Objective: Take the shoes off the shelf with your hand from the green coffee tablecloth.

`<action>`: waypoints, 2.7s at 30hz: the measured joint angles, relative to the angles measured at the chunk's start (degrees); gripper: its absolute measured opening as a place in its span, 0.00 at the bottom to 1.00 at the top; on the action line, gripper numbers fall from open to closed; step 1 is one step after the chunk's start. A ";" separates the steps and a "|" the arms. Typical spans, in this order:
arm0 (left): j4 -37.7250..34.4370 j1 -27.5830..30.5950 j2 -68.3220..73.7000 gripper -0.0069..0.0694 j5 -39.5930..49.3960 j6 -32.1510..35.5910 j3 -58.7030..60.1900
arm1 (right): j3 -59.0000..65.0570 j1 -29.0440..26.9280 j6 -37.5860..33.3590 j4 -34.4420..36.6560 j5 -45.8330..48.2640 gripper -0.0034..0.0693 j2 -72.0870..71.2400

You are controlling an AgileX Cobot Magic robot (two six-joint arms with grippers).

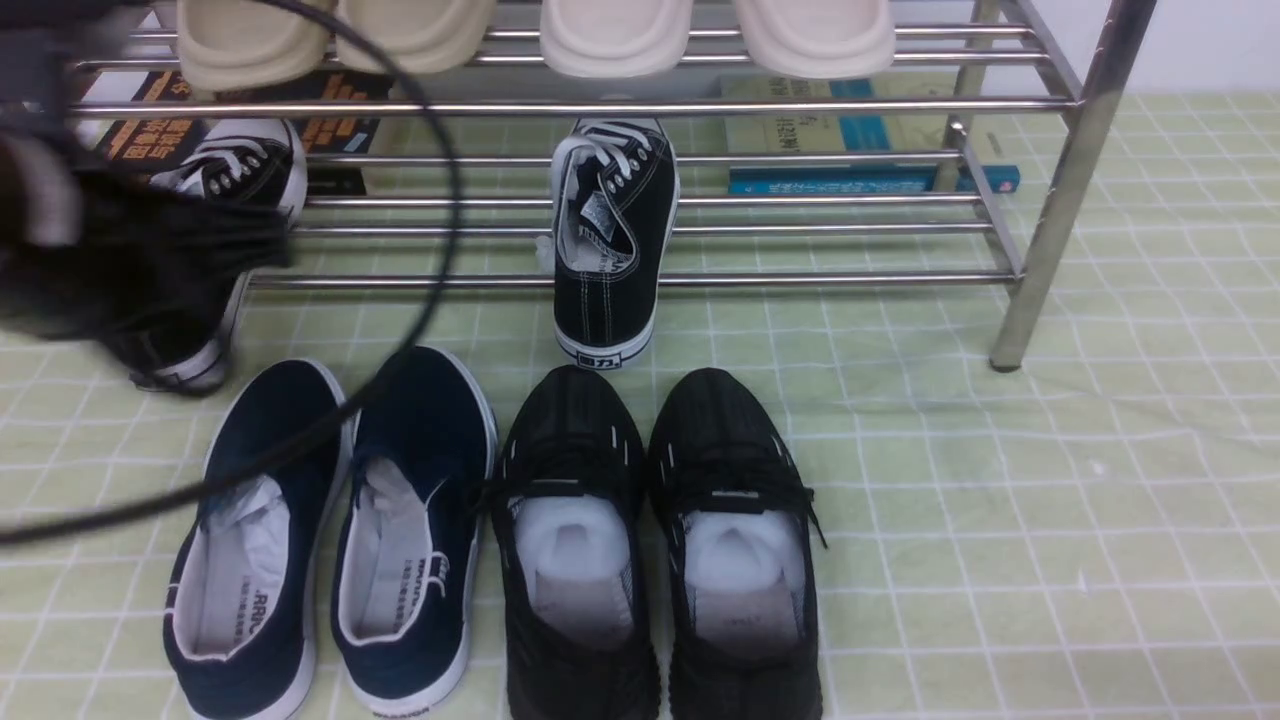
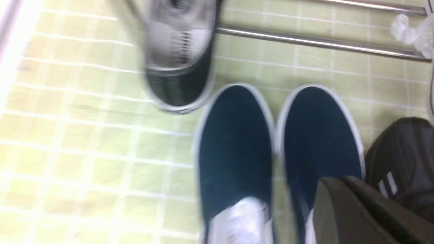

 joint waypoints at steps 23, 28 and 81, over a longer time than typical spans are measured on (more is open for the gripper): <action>-14.48 0.00 -44.62 0.11 -16.91 5.12 42.01 | 0.00 0.00 0.00 0.00 0.00 0.38 0.00; -13.34 0.00 -44.62 0.12 -15.52 3.01 42.73 | 0.00 0.00 0.00 0.00 0.00 0.38 0.00; -27.04 24.09 -63.88 0.18 -30.09 23.97 63.42 | 0.00 0.00 0.00 0.00 0.00 0.38 0.00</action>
